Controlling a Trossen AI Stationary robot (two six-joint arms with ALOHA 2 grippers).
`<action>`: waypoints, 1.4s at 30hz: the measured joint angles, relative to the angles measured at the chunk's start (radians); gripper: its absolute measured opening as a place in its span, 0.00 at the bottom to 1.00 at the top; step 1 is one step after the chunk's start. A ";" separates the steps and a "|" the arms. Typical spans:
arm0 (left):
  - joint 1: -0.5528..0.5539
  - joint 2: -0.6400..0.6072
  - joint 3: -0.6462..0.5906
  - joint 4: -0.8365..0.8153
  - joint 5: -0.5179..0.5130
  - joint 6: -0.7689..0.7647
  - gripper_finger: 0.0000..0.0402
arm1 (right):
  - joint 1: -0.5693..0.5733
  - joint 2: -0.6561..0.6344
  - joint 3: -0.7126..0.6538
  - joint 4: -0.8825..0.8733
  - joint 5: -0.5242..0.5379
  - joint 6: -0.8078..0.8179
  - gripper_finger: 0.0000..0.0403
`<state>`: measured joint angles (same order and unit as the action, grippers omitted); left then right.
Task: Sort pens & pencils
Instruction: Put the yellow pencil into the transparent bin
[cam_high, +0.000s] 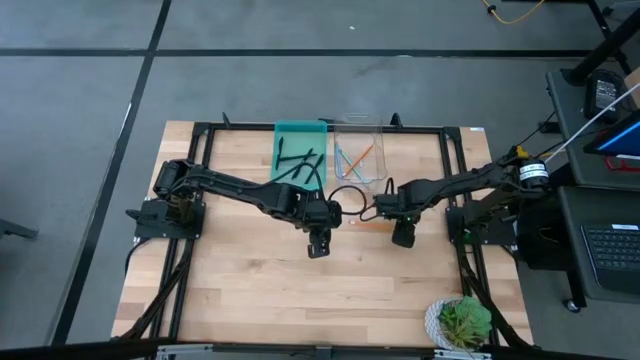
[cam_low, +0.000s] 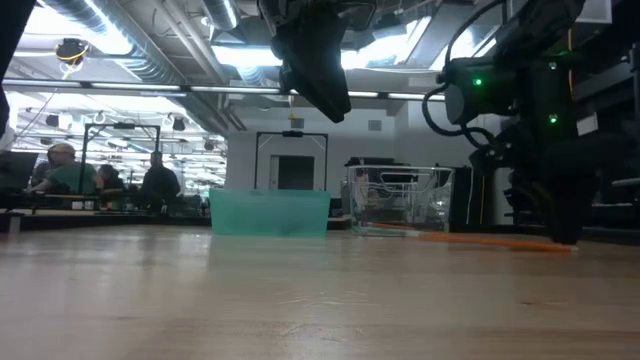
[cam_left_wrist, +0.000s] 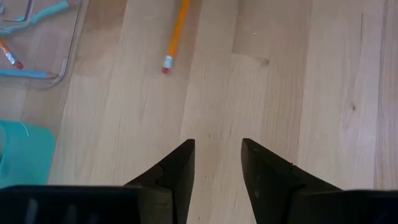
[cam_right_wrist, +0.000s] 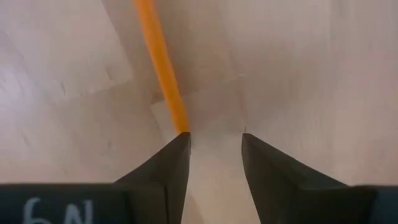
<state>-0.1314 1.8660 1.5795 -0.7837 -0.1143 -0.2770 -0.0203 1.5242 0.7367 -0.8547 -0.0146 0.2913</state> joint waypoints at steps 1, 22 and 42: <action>0.000 0.000 0.000 0.000 0.000 0.000 0.31 | 0.002 0.001 0.004 -0.004 0.001 0.004 0.37; -0.002 0.000 0.000 0.000 0.000 0.000 0.31 | 0.086 0.010 0.023 0.011 0.046 0.021 0.37; -0.002 0.000 0.000 0.000 0.000 0.000 0.31 | 0.097 0.105 0.032 0.036 0.008 0.096 0.06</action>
<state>-0.1333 1.8660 1.5799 -0.7841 -0.1143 -0.2772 0.0769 1.6297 0.7685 -0.8189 -0.0065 0.3876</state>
